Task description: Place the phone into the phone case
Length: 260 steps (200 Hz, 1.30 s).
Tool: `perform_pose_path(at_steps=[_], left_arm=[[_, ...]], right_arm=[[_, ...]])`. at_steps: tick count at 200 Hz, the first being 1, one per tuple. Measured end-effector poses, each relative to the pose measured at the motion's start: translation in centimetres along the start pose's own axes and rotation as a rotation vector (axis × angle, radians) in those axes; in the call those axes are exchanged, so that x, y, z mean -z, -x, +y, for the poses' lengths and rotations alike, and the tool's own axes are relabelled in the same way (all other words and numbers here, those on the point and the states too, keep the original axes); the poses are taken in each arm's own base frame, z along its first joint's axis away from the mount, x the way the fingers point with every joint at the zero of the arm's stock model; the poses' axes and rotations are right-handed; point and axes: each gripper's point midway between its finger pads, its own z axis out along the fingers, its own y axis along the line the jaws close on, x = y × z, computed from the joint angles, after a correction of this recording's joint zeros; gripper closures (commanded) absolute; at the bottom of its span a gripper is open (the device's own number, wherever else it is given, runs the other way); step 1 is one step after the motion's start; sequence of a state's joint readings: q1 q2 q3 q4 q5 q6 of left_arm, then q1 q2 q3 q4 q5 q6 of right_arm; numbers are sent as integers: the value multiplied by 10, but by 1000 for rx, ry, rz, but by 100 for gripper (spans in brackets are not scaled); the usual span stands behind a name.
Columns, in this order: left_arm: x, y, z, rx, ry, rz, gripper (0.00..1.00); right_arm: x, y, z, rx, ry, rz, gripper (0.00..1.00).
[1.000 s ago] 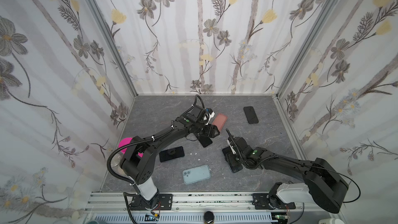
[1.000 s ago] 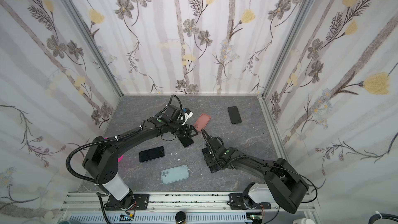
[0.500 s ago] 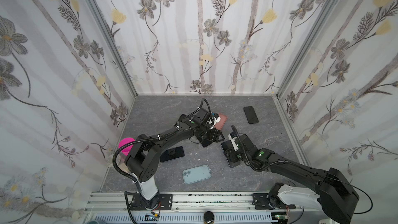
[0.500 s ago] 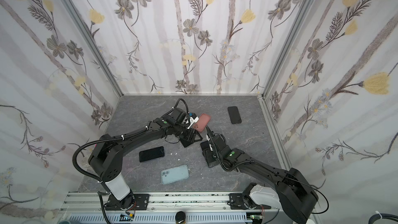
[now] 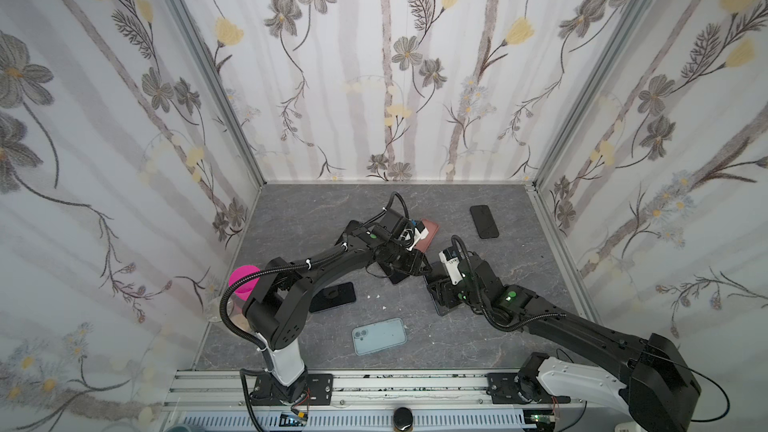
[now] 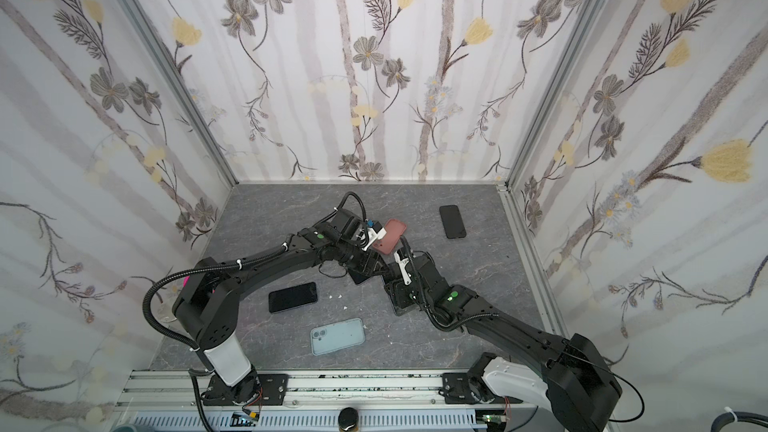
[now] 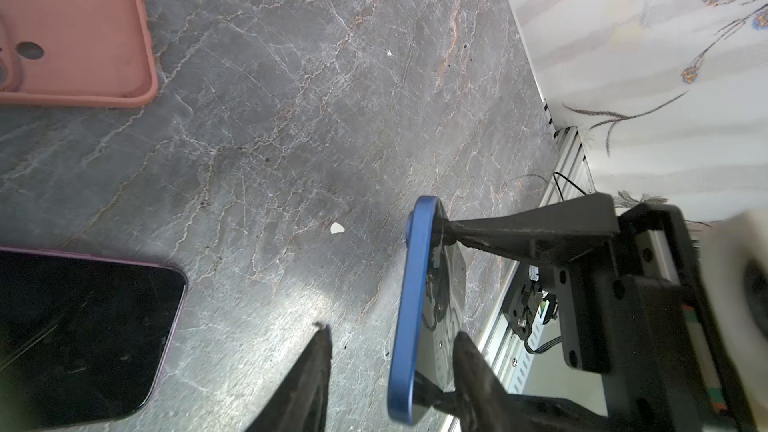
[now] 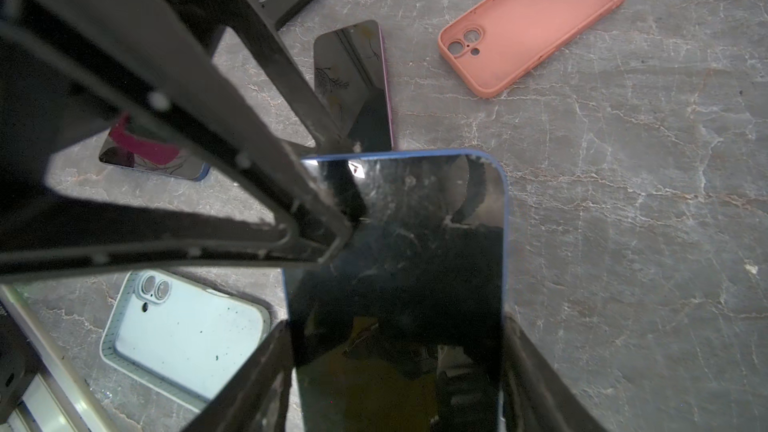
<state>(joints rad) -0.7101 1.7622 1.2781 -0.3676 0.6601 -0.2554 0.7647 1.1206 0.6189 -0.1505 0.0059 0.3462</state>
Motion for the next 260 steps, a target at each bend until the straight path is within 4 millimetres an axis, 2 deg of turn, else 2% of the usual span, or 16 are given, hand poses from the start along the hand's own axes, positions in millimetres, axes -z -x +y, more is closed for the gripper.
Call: perform_pose_path(at_steps=[53, 83, 101, 111, 116, 132, 161, 183, 208, 221, 238, 249, 260], left_arm=[[-1, -2, -13, 0, -76, 19, 100], [0, -1, -16, -9, -89, 16, 100], [1, 1, -18, -9, -101, 11, 100], [4, 4, -20, -11, -105, -2, 100], [7, 7, -22, -11, -108, -15, 100], [20, 17, -29, -2, -116, -63, 100], [67, 46, -38, -5, -90, -243, 100], [116, 71, -48, -10, -87, -426, 100], [174, 82, -62, -8, -102, -635, 100], [205, 82, -73, -23, -113, -750, 100], [247, 82, -96, -64, -148, -896, 100], [272, 81, -109, -88, -170, -988, 100], [294, 79, -119, -110, -188, -1069, 100]], right_arm=[[0, -1, 1, 8, 8, 6, 55], [1, -1, 3, 7, 15, 10, 54], [2, 2, 3, 7, 11, 5, 40], [4, 6, 3, 10, 8, -7, 27], [6, 10, 3, 12, 4, -18, 17], [15, 27, 6, 8, -1, -65, 1], [48, 89, 21, -2, 28, -242, 0], [82, 138, 30, -39, 51, -385, 0], [114, 178, 33, -90, 85, -506, 0], [128, 194, 35, -122, 133, -557, 8], [145, 212, 43, -154, 219, -614, 29], [156, 223, 51, -175, 289, -646, 35], [165, 231, 60, -190, 368, -670, 36]])
